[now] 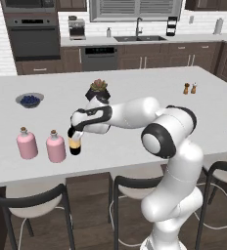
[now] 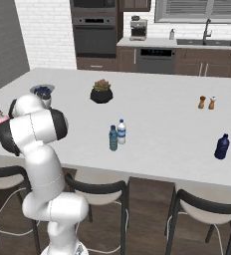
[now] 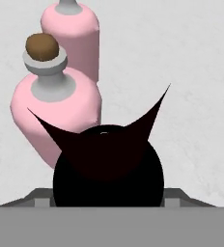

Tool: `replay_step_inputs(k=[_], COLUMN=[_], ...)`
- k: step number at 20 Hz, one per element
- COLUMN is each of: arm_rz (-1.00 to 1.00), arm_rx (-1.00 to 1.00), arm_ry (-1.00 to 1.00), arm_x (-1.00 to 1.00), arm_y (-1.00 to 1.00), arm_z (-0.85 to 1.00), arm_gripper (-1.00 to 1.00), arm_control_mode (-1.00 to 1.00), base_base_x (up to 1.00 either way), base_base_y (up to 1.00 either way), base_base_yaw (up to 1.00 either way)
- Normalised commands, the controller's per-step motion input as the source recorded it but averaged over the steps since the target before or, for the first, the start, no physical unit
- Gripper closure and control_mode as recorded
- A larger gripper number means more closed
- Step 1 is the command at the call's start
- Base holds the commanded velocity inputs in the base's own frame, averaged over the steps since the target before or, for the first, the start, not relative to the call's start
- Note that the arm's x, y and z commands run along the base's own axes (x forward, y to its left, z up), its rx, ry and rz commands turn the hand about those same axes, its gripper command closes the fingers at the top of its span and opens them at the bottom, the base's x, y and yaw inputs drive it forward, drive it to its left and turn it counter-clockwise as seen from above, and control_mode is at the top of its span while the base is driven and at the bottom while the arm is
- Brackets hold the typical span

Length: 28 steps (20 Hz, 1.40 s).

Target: Move the plastic bottles in the middle to the plastics group, and the glass bottles in the middle to the glass group.

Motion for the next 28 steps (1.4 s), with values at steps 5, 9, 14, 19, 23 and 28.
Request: replay_step_inputs(k=[5,9,14,19,23,28], arm_rz=[0.01,0.00,0.00,0.00,0.00,0.00], arm_rx=[0.00,0.00,0.00,0.00,0.00,0.00], arm_ry=[0.00,0.00,0.00,0.00,0.00,0.00], arm_x=[0.00,0.00,0.00,0.00,0.00,-0.04], arm_y=[0.03,0.00,0.00,0.00,0.00,-0.13], arm_z=[0.00,0.00,0.00,0.05,0.04,0.11], arm_gripper=[1.00,-1.00,-1.00,-1.00,-1.00,-1.00], arm_control_mode=[-1.00,-1.00,-1.00,-1.00,-1.00,-1.00], base_base_x=[0.00,0.00,0.00,0.00,0.00,0.00], base_base_y=[0.00,0.00,0.00,0.00,0.00,0.00], base_base_yaw=[0.00,0.00,0.00,0.00,0.00,0.00])
